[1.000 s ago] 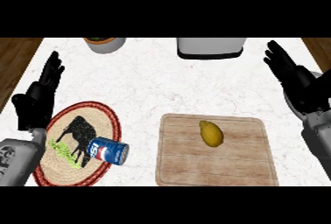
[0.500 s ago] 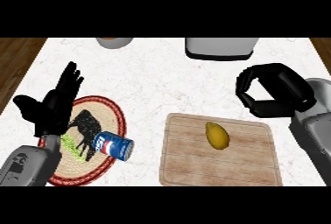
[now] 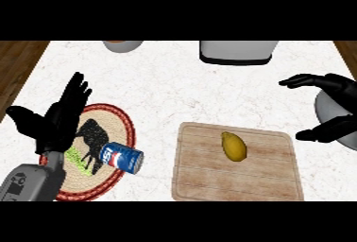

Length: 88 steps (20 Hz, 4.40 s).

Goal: Pick the lemon from the cutting board and place it in the pan

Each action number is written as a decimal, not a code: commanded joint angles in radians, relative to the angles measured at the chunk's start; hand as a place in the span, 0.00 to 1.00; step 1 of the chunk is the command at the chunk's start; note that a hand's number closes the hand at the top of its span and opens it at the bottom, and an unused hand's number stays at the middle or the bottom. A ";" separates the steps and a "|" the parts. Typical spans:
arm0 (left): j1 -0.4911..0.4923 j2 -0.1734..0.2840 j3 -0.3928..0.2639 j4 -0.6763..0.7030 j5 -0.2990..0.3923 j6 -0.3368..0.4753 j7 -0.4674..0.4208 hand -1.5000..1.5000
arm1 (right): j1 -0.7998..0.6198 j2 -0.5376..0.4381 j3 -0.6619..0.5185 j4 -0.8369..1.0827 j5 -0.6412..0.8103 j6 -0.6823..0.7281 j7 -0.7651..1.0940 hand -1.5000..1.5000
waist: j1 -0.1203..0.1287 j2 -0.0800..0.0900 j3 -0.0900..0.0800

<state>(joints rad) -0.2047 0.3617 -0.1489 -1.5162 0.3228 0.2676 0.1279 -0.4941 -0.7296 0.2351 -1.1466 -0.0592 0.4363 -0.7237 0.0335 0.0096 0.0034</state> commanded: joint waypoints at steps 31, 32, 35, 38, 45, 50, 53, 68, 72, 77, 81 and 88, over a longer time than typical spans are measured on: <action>0.012 -0.007 0.090 -0.102 -0.033 -0.016 0.135 0.50 | -0.190 0.038 0.419 -0.321 0.863 0.054 0.271 0.00 | -0.032 -0.013 -0.003; 0.035 -0.013 0.086 -0.055 -0.031 -0.072 0.065 0.50 | -0.187 0.006 0.406 -0.305 0.894 0.040 0.232 0.00 | -0.033 -0.011 -0.004; 0.037 -0.066 0.057 -0.058 -0.091 -0.019 0.056 0.50 | -0.106 0.038 0.399 -0.384 0.952 0.031 0.289 0.00 | -0.035 -0.011 -0.003; 0.046 -0.049 0.094 -0.076 -0.079 -0.057 0.086 0.50 | -0.046 0.062 0.340 -0.449 0.959 0.062 0.269 0.00 | -0.034 -0.011 -0.003; 0.091 -0.036 0.151 -0.108 -0.057 -0.107 0.082 0.50 | 0.061 0.153 0.385 -0.497 1.089 0.074 0.353 0.00 | -0.031 -0.011 -0.003; -0.021 -0.112 0.133 -0.015 -0.103 -0.079 0.086 0.50 | -0.007 0.241 0.345 -0.425 1.169 0.131 0.363 0.00 | -0.033 -0.009 -0.003; 0.096 -0.081 0.143 -0.113 -0.097 -0.129 0.093 0.50 | 0.012 0.236 0.327 -0.321 1.215 0.053 0.292 0.00 | -0.026 -0.009 -0.003; 0.020 -0.123 0.193 -0.095 -0.146 -0.137 0.135 0.50 | -0.002 0.432 0.275 -0.176 1.375 0.059 0.253 0.00 | -0.031 -0.010 -0.003; -0.012 -0.139 0.190 -0.029 -0.164 -0.148 0.109 0.50 | -0.017 0.507 0.263 -0.012 1.399 -0.054 0.218 0.00 | -0.029 -0.008 -0.003; 0.056 -0.141 0.227 -0.053 -0.146 -0.191 0.071 0.50 | 0.004 0.517 0.254 0.008 1.462 -0.043 0.205 0.00 | -0.030 -0.009 -0.003; 0.036 -0.154 0.202 -0.075 -0.172 -0.169 0.115 0.50 | -0.003 0.575 0.288 0.077 1.469 -0.128 0.138 1.00 | -0.027 -0.008 -0.003; -0.014 -0.149 0.238 -0.024 -0.176 -0.188 0.113 0.50 | -0.027 0.576 0.194 0.101 1.469 -0.150 0.071 1.00 | -0.031 -0.009 -0.003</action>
<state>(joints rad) -0.1930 0.2024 0.0637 -1.5732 0.1413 0.0973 0.2424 -0.5116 -0.1707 0.4688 -1.0843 1.4179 0.3014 -0.6152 0.0030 -0.0063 -0.0036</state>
